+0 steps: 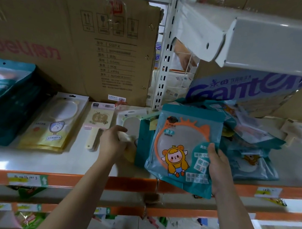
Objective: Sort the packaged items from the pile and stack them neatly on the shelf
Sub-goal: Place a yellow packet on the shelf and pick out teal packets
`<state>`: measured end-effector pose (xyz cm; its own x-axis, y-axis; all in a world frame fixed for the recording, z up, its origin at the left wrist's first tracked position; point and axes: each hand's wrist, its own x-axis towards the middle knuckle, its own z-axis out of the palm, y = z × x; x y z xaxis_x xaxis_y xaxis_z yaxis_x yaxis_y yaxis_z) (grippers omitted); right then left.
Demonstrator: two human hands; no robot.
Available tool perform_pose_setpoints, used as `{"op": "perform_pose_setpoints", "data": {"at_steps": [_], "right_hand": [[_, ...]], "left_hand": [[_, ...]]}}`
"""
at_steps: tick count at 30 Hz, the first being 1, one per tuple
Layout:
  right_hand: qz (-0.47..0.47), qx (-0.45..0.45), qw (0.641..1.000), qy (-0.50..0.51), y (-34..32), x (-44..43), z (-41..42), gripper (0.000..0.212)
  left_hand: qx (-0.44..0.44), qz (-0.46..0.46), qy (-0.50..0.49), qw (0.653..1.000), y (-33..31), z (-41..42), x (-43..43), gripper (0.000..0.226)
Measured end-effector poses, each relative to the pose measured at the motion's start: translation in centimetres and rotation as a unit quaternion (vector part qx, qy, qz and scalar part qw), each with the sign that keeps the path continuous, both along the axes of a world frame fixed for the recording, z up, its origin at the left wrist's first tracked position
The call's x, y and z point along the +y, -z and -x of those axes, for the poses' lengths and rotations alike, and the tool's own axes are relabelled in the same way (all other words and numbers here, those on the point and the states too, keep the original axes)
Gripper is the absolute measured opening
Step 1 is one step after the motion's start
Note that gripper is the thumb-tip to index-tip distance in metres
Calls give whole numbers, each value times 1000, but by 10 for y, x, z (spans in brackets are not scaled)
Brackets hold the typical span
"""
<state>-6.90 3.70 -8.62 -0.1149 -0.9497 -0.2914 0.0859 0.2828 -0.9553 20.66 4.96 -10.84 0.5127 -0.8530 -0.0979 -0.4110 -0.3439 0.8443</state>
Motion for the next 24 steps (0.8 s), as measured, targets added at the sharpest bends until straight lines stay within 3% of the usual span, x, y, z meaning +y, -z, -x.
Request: {"op": "perform_pose_setpoints", "data": {"at_steps": [4, 6, 10, 12, 20, 24], "right_hand": [[4, -8, 1000, -10, 0, -1, 1, 28], [2, -15, 1000, -18, 1, -1, 0, 27], [-3, -23, 999, -29, 3, 0, 0, 29], [-2, -28, 999, -33, 3, 0, -1, 28], [9, -42, 995, -85, -6, -1, -34, 29], [13, -40, 994, -105, -10, 2, -62, 27]], "left_hand": [[217, 31, -23, 975, -11, -2, 0, 45], [266, 31, -7, 963, -18, -5, -3, 51], [228, 31, 20, 973, -29, -7, -2, 44], [234, 54, -14, 971, -30, -8, 1, 33], [143, 141, -113, 973, -31, -36, 45, 38], [159, 156, -136, 965, -41, -78, 62, 26]]}}
